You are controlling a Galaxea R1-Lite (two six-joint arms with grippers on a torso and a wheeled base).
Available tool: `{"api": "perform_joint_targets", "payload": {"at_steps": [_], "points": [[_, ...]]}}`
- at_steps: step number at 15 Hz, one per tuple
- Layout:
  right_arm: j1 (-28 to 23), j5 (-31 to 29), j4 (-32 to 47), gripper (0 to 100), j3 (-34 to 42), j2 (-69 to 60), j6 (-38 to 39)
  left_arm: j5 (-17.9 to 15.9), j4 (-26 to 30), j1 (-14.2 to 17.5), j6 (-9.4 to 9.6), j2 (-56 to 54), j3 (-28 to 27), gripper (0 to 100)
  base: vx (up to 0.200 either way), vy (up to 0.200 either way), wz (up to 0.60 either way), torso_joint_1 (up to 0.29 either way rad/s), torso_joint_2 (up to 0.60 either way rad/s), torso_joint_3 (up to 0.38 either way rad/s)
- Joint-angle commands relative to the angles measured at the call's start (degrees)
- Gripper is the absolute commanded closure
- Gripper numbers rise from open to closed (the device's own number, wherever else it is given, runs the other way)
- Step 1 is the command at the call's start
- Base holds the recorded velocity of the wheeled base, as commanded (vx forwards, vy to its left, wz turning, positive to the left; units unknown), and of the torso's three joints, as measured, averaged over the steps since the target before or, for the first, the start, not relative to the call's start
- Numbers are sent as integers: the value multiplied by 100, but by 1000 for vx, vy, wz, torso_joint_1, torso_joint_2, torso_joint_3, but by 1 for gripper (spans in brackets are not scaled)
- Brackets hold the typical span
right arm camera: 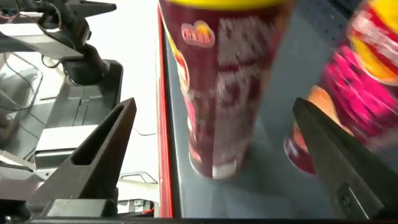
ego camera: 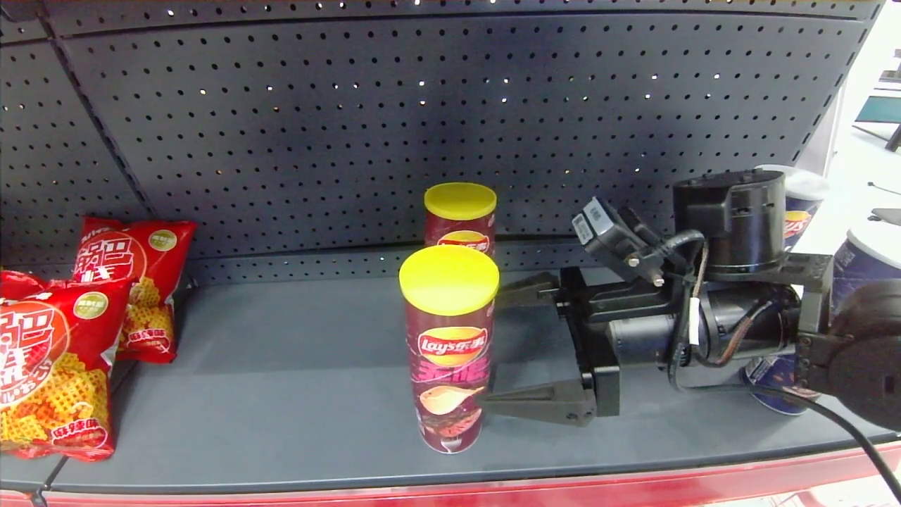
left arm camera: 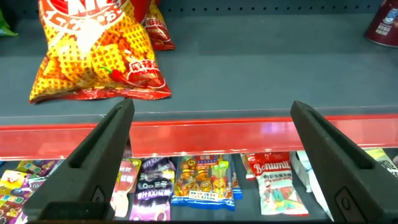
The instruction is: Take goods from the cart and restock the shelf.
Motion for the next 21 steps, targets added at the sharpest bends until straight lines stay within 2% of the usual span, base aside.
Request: {"api": "perform_joint_targets", "payload": {"at_steps": [1, 8, 9, 21], "points": [[125, 1, -1, 0, -112, 226, 1, 4, 2, -8, -2, 5, 1, 0, 0, 0, 0, 0, 0, 0], [336, -34, -10, 0, -481, 604, 19, 4, 2, 1, -2, 5, 1, 0, 0, 0, 0, 0, 0, 0], [336, -43, -10, 100, -517, 648, 19, 4, 2, 1, -2, 5, 1, 0, 0, 0, 0, 0, 0, 0], [134, -34, -10, 100, -464, 508, 63, 4, -7, -8, -2, 5, 1, 0, 0, 0, 0, 0, 0, 0]]}}
